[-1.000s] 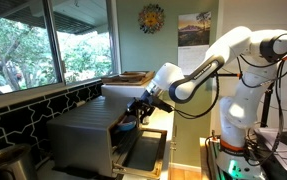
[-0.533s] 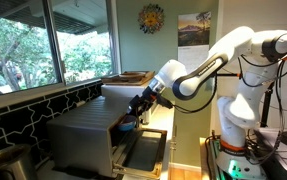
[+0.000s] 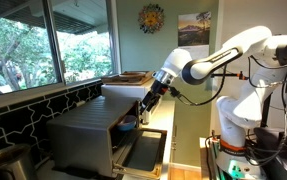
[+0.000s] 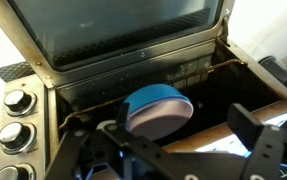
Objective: Put the purple bowl inside the blue bowl then place the two bowls in the toaster oven
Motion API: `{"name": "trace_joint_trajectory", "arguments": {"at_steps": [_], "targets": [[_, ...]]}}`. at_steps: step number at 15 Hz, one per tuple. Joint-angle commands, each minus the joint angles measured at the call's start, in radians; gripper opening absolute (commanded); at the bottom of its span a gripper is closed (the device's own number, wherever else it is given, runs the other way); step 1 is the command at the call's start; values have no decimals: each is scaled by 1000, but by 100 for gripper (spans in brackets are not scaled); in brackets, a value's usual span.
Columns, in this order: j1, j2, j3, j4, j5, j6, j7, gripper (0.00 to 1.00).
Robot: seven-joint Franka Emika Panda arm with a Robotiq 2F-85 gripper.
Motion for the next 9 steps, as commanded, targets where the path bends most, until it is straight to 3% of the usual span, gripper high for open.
{"name": "trace_joint_trajectory", "arguments": {"at_steps": [1, 7, 8, 9], "targets": [[-51, -160, 48, -53, -25, -105, -11, 100], [-73, -362, 103, -79, -38, -210, 8, 100], [-62, -266, 87, -33, -9, -170, -11, 100], [-64, -289, 92, -35, -8, -178, -11, 100]]}}
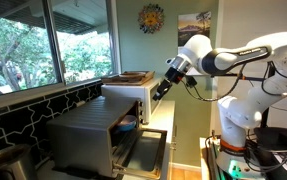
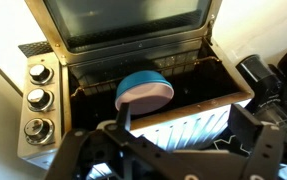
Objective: Put the purple bowl inside the blue bowl then place the two bowls in the toaster oven
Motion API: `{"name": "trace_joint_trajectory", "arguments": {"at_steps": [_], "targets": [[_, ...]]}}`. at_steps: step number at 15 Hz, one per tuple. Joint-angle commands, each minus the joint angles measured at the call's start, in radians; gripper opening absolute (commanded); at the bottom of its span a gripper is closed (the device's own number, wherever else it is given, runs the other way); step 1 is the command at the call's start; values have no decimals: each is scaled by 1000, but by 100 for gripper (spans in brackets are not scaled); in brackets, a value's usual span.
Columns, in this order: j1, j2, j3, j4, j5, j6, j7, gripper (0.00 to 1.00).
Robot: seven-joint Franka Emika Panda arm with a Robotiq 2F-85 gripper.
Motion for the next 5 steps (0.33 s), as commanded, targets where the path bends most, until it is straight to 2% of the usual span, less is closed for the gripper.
{"name": "trace_joint_trajectory", "arguments": {"at_steps": [1, 5], "targets": [[-10, -6, 8, 3, 13, -5, -10, 100], [-11, 10, 8, 3, 13, -4, -10, 100]]}}
